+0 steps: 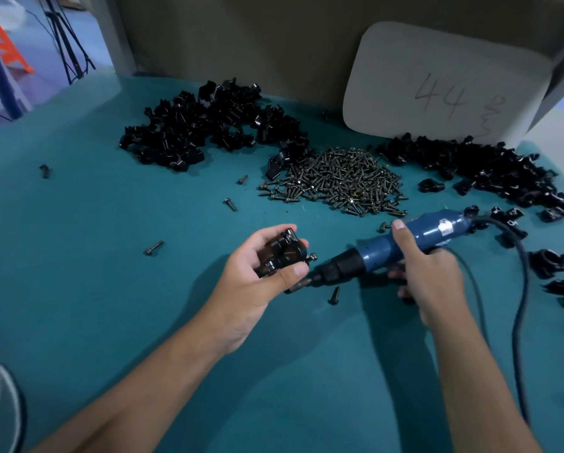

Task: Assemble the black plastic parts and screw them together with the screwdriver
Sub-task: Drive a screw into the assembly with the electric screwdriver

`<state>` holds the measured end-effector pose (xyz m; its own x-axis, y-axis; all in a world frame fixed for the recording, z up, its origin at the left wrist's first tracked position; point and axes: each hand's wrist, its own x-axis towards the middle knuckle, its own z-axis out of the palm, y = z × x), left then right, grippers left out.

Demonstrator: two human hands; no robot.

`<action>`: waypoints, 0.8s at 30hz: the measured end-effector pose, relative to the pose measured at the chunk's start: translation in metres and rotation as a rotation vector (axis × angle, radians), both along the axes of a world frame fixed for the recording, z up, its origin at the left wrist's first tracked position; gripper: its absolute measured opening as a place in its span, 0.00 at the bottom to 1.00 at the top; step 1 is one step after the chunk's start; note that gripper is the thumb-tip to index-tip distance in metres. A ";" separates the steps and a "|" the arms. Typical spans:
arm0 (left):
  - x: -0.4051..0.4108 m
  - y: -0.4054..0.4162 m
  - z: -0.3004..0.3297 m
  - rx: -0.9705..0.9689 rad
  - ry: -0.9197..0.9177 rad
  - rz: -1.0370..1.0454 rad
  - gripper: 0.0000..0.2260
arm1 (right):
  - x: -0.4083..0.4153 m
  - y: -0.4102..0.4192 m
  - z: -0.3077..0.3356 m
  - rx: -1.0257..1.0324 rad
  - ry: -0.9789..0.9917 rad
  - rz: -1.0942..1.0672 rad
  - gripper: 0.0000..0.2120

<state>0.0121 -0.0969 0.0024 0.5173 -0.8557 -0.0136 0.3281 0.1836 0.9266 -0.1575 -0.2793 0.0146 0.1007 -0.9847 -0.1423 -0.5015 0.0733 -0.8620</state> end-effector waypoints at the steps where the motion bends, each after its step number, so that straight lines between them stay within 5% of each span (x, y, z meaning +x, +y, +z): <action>1: 0.000 0.000 0.000 -0.003 0.008 -0.009 0.23 | -0.001 -0.002 0.001 -0.009 0.109 0.023 0.34; 4: 0.000 0.001 0.001 -0.003 0.016 -0.022 0.23 | 0.000 -0.007 0.009 0.003 0.401 0.081 0.41; 7: 0.000 0.001 0.001 0.007 -0.041 -0.019 0.22 | 0.003 -0.001 0.024 -0.103 0.725 0.159 0.37; 10: -0.001 0.002 0.001 0.004 -0.105 -0.017 0.21 | 0.017 0.034 0.041 -0.304 0.489 0.503 0.31; 12: -0.001 0.003 0.000 -0.006 -0.127 -0.022 0.21 | 0.031 0.065 0.048 -0.241 0.259 0.729 0.30; 24: 0.002 0.003 0.001 -0.024 -0.049 -0.070 0.20 | 0.039 0.067 0.024 -0.513 0.117 1.013 0.17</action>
<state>0.0140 -0.0935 0.0037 0.4561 -0.8894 0.0315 0.2952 0.1846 0.9374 -0.1181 -0.2122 0.0385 0.8946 -0.4032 0.1925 -0.2089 -0.7582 -0.6176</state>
